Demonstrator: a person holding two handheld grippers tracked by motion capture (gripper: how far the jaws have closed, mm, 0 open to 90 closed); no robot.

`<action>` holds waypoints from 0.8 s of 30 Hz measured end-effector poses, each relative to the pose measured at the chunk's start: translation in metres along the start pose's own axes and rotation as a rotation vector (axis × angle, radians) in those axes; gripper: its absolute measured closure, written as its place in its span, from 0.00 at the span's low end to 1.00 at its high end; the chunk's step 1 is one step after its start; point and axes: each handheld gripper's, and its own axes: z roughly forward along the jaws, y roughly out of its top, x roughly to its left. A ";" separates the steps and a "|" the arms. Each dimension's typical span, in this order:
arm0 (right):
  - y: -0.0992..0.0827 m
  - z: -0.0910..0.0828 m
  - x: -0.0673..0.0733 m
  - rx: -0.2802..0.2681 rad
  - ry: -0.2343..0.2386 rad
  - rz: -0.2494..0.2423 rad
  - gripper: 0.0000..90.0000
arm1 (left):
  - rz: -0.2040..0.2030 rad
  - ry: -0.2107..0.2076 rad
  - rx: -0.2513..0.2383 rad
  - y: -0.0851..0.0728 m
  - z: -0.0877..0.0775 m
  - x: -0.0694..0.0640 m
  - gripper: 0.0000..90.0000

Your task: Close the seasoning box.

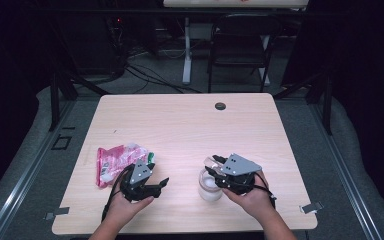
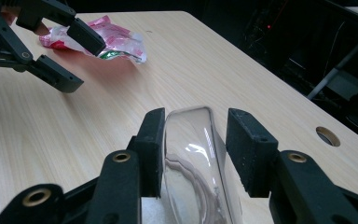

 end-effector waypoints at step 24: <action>-0.003 0.006 0.009 0.019 0.006 -0.036 0.60 | 0.030 -0.005 0.018 -0.001 0.007 -0.006 0.36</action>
